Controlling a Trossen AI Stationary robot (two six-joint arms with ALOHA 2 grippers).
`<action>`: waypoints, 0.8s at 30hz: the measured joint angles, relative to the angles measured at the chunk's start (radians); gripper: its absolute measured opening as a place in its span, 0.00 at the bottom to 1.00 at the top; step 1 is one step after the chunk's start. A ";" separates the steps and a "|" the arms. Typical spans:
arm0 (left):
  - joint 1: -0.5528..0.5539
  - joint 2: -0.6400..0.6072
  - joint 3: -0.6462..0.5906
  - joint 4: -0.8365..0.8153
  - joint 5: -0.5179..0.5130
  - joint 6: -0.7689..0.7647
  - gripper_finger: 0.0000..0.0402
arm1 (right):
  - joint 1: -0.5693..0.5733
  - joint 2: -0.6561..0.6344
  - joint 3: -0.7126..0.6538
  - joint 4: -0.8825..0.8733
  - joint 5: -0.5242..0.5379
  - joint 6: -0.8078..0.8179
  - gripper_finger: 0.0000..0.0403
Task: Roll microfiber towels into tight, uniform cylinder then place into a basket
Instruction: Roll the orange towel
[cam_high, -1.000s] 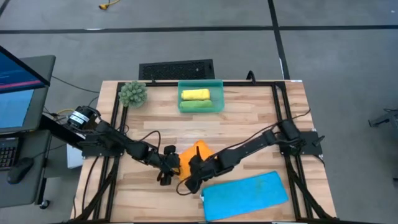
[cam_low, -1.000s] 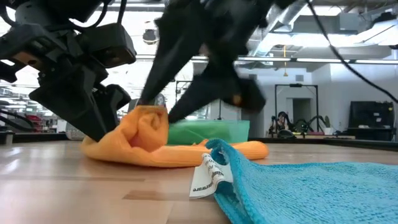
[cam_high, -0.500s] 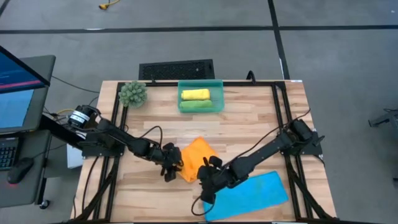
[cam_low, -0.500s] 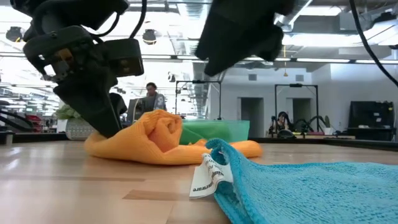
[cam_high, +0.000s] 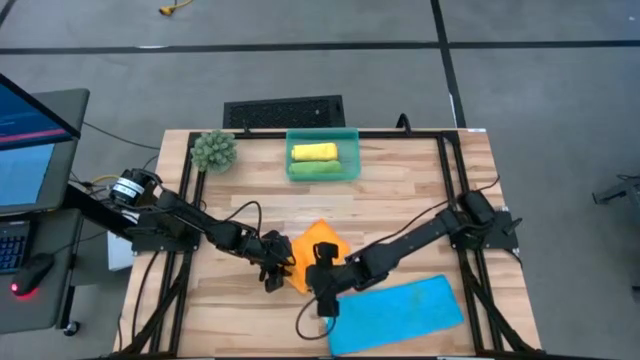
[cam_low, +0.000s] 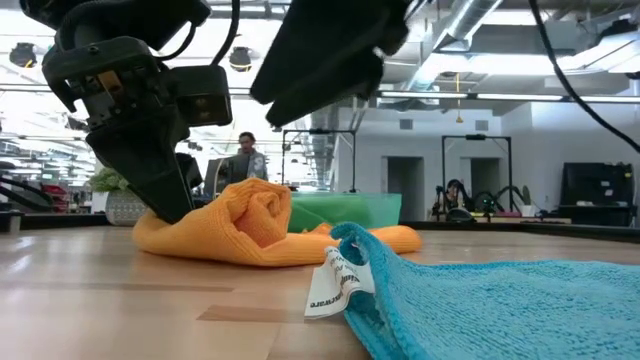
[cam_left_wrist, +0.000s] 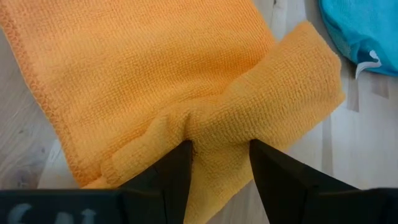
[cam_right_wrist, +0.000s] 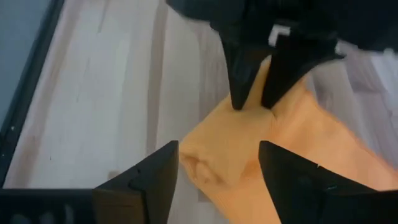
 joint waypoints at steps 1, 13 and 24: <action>0.000 0.000 0.000 0.001 0.000 0.004 0.39 | -0.005 0.000 0.000 0.008 0.001 -0.018 0.61; -0.001 0.000 0.000 -0.001 0.001 0.022 0.39 | -0.012 0.090 -0.002 0.129 -0.032 -0.061 0.63; -0.001 0.000 0.000 -0.001 0.009 0.021 0.39 | -0.014 0.158 -0.001 0.125 -0.014 0.021 0.63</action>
